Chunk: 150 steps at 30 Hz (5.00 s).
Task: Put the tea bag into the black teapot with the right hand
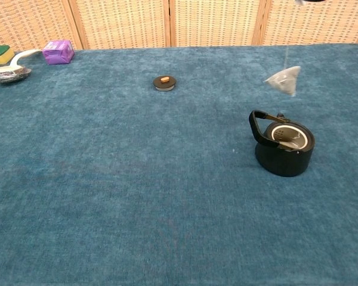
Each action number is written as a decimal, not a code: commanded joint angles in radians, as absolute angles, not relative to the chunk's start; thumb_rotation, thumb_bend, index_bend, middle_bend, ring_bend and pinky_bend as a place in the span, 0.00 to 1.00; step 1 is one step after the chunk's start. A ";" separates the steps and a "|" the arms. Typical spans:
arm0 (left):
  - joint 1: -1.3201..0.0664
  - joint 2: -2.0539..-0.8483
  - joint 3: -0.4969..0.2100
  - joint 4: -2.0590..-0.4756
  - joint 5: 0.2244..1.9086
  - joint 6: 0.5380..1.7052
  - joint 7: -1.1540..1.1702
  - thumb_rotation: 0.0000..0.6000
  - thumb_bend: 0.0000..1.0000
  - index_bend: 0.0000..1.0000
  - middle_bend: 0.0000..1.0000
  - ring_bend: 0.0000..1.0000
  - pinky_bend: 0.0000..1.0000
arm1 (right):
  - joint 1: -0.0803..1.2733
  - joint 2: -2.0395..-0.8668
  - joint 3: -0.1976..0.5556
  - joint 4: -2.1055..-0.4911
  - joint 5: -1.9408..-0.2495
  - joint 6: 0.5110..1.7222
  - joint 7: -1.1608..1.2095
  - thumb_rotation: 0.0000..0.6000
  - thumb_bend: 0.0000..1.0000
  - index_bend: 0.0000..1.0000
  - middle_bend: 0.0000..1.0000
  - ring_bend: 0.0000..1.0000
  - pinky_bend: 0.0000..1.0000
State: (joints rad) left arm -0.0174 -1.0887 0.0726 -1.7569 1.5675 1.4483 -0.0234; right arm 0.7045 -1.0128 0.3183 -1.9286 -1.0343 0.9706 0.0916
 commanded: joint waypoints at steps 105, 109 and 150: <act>0.001 -1.078 0.105 -1.764 1.611 1.471 -0.008 1.00 0.27 0.13 0.19 0.09 0.14 | 0.495 -1.090 0.099 -1.876 -1.312 0.941 0.257 1.00 0.51 0.59 1.00 1.00 1.00; -0.002 -1.079 0.104 -1.764 1.611 1.466 -0.007 1.00 0.27 0.14 0.19 0.09 0.14 | 0.492 -1.077 0.094 -1.859 -1.339 0.938 0.287 1.00 0.54 0.55 1.00 1.00 1.00; -0.017 -1.080 0.093 -1.791 1.590 1.440 0.042 1.00 0.27 0.13 0.19 0.09 0.14 | 0.810 -0.897 0.066 -1.822 -1.402 0.409 0.442 1.00 0.76 0.13 1.00 1.00 1.00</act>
State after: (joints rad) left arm -0.0164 -1.0797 0.0927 -1.7911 1.5901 1.4404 0.0419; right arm 0.8029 -0.8896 0.0630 -1.8278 -1.4119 0.4173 0.4500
